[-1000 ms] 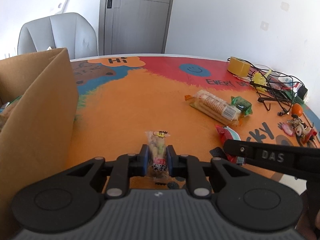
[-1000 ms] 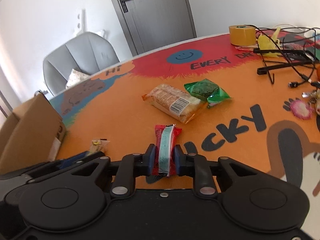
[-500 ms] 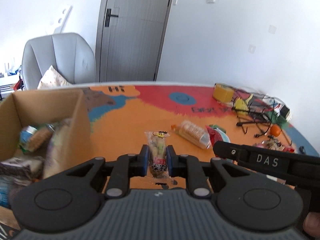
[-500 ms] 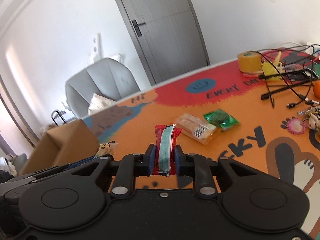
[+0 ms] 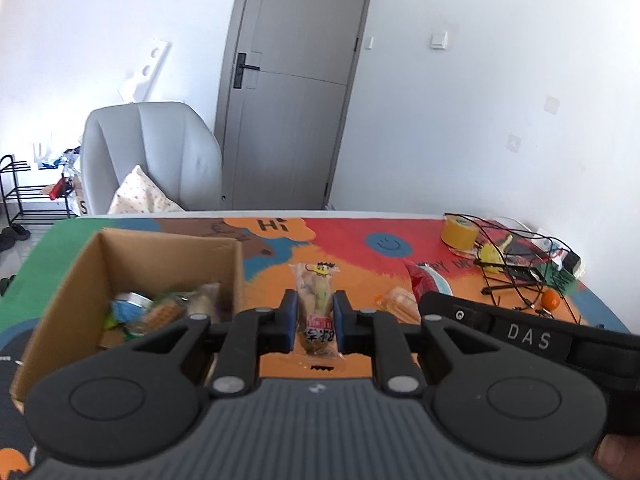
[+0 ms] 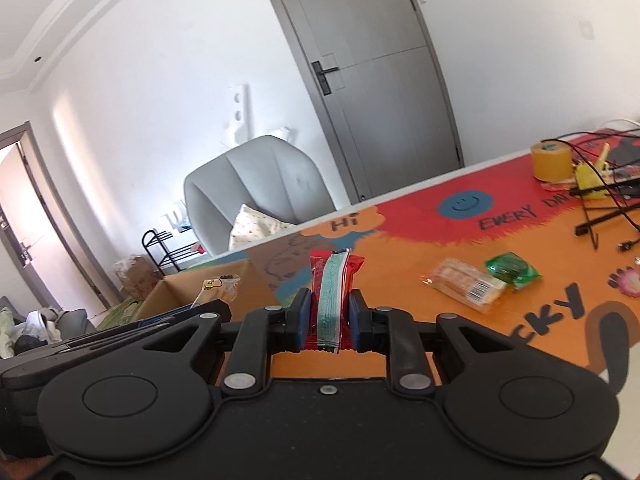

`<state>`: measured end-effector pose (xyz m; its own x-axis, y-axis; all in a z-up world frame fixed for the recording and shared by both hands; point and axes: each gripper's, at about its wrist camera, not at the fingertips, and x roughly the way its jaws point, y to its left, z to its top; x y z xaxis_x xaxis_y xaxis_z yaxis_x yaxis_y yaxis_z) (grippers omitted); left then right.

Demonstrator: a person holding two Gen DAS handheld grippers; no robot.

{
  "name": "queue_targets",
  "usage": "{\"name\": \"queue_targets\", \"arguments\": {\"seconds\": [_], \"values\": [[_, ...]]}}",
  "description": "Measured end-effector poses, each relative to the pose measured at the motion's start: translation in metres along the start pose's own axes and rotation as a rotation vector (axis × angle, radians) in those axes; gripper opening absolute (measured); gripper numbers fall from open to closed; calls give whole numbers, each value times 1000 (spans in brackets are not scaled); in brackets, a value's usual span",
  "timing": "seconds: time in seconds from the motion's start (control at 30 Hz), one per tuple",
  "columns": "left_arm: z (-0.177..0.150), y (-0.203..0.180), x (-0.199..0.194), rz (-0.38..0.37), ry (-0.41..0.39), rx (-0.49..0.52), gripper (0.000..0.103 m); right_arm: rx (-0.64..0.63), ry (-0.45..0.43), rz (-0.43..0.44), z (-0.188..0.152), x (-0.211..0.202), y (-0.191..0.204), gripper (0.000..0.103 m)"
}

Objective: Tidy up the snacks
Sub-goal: 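Carry the snack stick and red bar over the cardboard box with both tools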

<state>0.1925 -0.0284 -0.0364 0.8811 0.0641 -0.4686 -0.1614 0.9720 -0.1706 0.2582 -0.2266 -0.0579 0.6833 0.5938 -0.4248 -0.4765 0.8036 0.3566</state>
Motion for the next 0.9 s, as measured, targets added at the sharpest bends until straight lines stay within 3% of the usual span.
{"name": "queue_targets", "arguments": {"seconds": [0.43, 0.9], "values": [[10, 48, -24, 59, -35, -46, 17, -56, -12, 49, 4, 13, 46, 22], [12, 110, -24, 142, -25, -112, 17, -89, 27, 109, -2, 43, 84, 22]]}}
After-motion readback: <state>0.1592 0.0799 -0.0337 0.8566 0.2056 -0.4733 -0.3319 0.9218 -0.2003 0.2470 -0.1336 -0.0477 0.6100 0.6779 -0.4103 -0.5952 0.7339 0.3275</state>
